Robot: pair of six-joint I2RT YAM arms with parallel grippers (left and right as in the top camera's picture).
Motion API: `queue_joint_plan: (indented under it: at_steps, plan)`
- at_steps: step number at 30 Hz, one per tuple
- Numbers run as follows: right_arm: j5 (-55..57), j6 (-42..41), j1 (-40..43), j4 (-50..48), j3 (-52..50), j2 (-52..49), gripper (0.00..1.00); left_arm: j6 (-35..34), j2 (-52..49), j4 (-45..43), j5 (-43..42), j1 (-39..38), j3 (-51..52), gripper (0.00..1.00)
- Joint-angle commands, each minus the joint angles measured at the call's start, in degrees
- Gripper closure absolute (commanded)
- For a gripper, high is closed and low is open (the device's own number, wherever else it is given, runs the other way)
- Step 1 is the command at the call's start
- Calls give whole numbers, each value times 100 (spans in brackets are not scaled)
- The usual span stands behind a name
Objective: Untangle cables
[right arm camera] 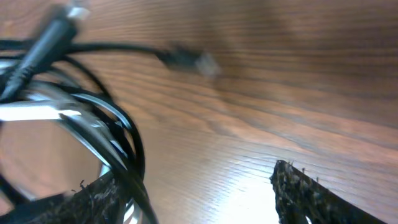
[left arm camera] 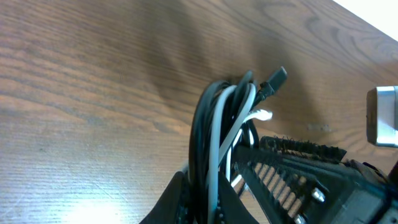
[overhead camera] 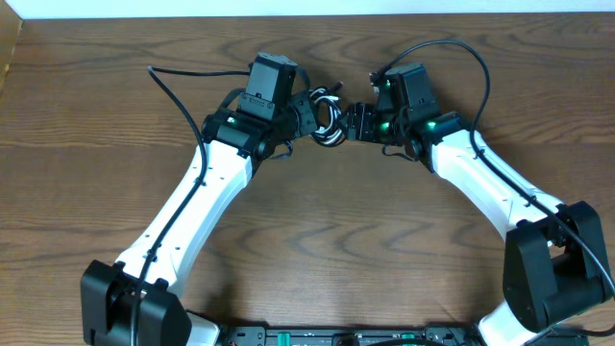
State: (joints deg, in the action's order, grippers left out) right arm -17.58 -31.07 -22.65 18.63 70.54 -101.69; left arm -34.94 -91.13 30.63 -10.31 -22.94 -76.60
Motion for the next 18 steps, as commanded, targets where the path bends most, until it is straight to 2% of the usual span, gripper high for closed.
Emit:
queue_joint_plan:
  at_steps: [1,4,10,18]
  plan:
    - [1161,-190,-4,269,92,-146,32,-76,39,-33,55,26,-68,93]
    - [1213,-142,-4,470,92,-240,35,-83,98,-61,48,26,-68,93]
    - [1744,33,107,1117,90,-391,35,-98,428,-160,50,114,-68,92]
    - [2052,385,581,1513,92,-396,35,-142,1008,-155,46,396,-68,92]
